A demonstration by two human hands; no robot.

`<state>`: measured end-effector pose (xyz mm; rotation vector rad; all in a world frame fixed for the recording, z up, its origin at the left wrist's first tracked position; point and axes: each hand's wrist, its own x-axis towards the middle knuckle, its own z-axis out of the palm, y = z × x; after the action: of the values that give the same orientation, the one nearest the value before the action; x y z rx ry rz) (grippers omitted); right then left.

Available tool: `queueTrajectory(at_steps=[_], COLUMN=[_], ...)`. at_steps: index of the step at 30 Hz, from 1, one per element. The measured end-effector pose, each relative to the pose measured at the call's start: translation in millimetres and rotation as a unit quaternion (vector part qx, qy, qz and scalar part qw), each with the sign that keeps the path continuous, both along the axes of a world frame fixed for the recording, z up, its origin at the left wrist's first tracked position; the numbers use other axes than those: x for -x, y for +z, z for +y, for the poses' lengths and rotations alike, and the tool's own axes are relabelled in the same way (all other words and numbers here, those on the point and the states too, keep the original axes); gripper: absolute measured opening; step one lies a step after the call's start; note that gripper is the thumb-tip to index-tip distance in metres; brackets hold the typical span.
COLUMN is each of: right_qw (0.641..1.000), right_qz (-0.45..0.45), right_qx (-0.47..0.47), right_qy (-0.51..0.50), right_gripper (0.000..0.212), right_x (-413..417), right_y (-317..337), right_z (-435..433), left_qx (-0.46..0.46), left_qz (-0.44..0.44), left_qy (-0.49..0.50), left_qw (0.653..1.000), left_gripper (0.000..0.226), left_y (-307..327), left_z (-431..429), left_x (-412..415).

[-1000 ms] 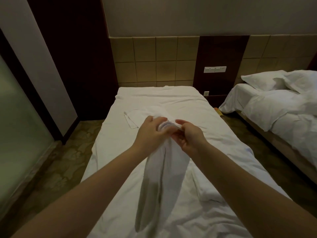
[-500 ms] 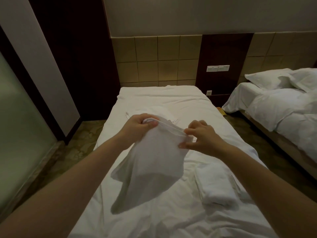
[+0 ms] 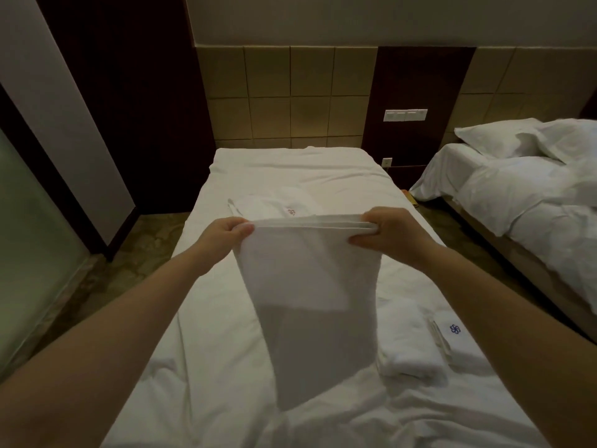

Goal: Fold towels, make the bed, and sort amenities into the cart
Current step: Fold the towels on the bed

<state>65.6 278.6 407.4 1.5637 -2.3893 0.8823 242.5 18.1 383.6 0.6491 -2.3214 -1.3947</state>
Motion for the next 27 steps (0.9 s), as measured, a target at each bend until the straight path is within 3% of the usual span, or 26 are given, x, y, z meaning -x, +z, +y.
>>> queueTrajectory(at_steps=[4,7,10,13,22,24,27], right_qw=[0.998,0.998,0.991,0.983,0.961,0.953,0.943], right_qz=[0.035,-0.052,-0.12,-0.169,-0.119,-0.095,-0.08], right_qx=[-0.046,-0.029,-0.009,-0.004,-0.149,-0.19,-0.234], right_qy=[-0.001,-0.035,-0.057,-0.079,-0.202,-0.216,-0.222], right_gripper=[0.025,0.03,0.034,0.038,0.042,0.041,0.045], right_x=[8,13,17,19,15,12,11], right_y=[-7,-9,-2,8,28,33,38], right_z=[-17,-27,-34,-38,-51,-49,-47], left_qx=[-0.025,0.006,0.125,0.161,0.026,-0.03,-0.026], left_qz=[-0.051,-0.073,-0.091,-0.051,-0.032,-0.017,-0.085], left_qy=[0.01,-0.028,-0.093,-0.113,-0.141,-0.167,-0.244], left_qw=[0.998,0.997,0.984,0.979,0.989,0.985,0.966], left_gripper=[0.021,0.011,0.051,0.055,0.032,0.038,0.051], left_y=[-39,-59,-78,-91,-95,-88,-80], left_z=[-7,-6,1,11,66,74,72], left_x=[19,34,47,56,71,68,66])
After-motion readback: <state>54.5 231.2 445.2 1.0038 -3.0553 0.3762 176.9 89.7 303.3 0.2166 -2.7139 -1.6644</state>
